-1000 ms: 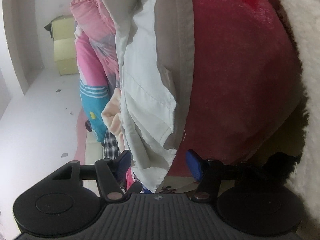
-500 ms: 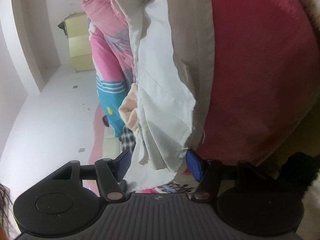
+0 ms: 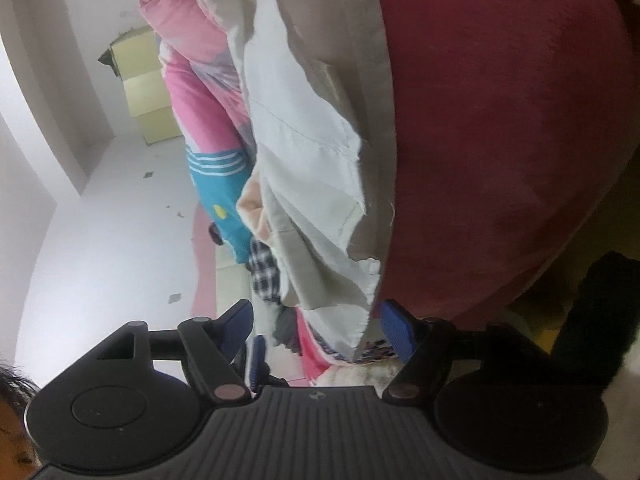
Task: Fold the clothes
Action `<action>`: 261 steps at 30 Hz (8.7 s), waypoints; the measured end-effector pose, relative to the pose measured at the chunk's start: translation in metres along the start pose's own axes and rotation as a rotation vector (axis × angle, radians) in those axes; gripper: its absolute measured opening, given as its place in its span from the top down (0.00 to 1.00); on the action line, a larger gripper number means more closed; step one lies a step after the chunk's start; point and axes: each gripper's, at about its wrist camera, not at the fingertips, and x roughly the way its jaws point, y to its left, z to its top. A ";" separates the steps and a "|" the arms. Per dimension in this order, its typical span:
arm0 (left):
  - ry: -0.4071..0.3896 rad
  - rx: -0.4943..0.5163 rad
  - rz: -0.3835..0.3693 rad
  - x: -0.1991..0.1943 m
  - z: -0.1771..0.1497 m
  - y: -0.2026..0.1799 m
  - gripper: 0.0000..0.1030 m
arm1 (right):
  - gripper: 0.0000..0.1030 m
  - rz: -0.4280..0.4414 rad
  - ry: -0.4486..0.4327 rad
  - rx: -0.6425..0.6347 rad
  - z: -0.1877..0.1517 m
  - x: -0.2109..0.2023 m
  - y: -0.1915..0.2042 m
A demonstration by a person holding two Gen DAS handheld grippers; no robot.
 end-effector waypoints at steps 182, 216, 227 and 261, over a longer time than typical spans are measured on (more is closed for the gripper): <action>0.302 0.008 0.021 0.097 0.032 -0.026 0.81 | 0.70 -0.347 0.425 -0.745 0.203 -0.047 0.154; -0.096 0.251 -0.026 0.127 0.197 -0.066 0.97 | 0.95 -0.176 0.011 -0.902 0.249 0.033 0.242; -0.106 0.183 0.097 0.207 0.273 -0.005 0.97 | 0.95 -0.221 -0.020 -0.774 0.355 0.133 0.220; -0.265 0.184 0.154 -0.004 0.258 -0.102 0.17 | 0.05 0.148 -0.338 0.067 0.220 -0.033 0.111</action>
